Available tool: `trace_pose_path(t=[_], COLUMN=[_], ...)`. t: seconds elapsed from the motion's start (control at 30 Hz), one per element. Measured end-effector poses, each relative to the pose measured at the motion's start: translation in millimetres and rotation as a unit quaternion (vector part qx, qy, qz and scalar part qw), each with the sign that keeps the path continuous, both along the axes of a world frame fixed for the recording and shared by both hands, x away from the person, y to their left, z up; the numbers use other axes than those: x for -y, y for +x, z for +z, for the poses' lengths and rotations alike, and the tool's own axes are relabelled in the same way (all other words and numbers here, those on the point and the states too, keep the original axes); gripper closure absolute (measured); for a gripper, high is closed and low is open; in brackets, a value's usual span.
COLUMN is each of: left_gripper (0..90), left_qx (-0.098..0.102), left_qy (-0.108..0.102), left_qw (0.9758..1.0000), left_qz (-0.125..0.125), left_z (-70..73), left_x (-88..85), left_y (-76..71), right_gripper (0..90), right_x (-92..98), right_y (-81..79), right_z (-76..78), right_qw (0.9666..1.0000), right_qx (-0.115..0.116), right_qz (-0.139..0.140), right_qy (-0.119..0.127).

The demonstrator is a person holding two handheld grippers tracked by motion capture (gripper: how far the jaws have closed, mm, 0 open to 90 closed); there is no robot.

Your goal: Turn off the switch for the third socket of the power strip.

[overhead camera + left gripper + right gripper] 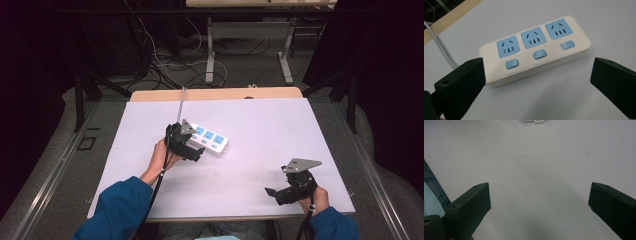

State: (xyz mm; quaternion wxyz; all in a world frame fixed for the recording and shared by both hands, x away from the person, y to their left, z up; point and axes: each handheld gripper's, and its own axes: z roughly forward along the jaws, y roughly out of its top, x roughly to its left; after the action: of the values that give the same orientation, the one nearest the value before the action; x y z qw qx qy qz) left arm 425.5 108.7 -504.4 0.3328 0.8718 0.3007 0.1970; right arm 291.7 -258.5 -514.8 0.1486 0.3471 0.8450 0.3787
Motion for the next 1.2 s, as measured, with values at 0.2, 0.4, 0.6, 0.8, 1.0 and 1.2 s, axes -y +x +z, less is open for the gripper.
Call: trace_pose_path(t=[0.2, 0.4, 0.6, 0.8, 1.0, 1.2], left_gripper=[0.3, 0.3, 0.9, 16.5, 44.5, 58.7], left_qx=[-0.005, 0.001, -0.002, -0.010, -0.025, -0.028], left_qy=[-0.001, -0.010, -0.009, -0.022, -0.025, -0.037], left_qw=[1.0000, 0.9999, 0.9999, 0.9997, 0.9992, 0.9987], left_qz=[-0.001, 0.003, 0.006, 0.004, -0.015, -0.022], left_z=[-3.0, -1.5, -3.3, -5.6, -12.1, -14.1], left_x=[6.0, 13.0, 19.7, 23.5, 32.6, 34.9], left_y=[5.1, 10.0, 8.7, 11.3, 12.4, 12.8], right_gripper=[3.6, 3.6, 3.6, 3.7, 3.7, 3.7], right_x=[-0.1, 0.8, -0.5, 0.3, 0.5, 0.7], right_y=[0.2, 0.6, 0.4, 0.5, 0.7, 0.7], right_z=[-0.1, -0.2, -0.4, 0.1, 0.1, -0.1], right_qw=[1.0000, 1.0000, 1.0000, 1.0000, 1.0000, 1.0000], right_qx=[0.002, 0.001, 0.001, -0.002, -0.001, -0.001], right_qz=[-0.004, -0.003, -0.003, -0.001, -0.001, 0.000], right_qy=[0.000, 0.003, 0.002, 0.001, 0.001, 0.002])
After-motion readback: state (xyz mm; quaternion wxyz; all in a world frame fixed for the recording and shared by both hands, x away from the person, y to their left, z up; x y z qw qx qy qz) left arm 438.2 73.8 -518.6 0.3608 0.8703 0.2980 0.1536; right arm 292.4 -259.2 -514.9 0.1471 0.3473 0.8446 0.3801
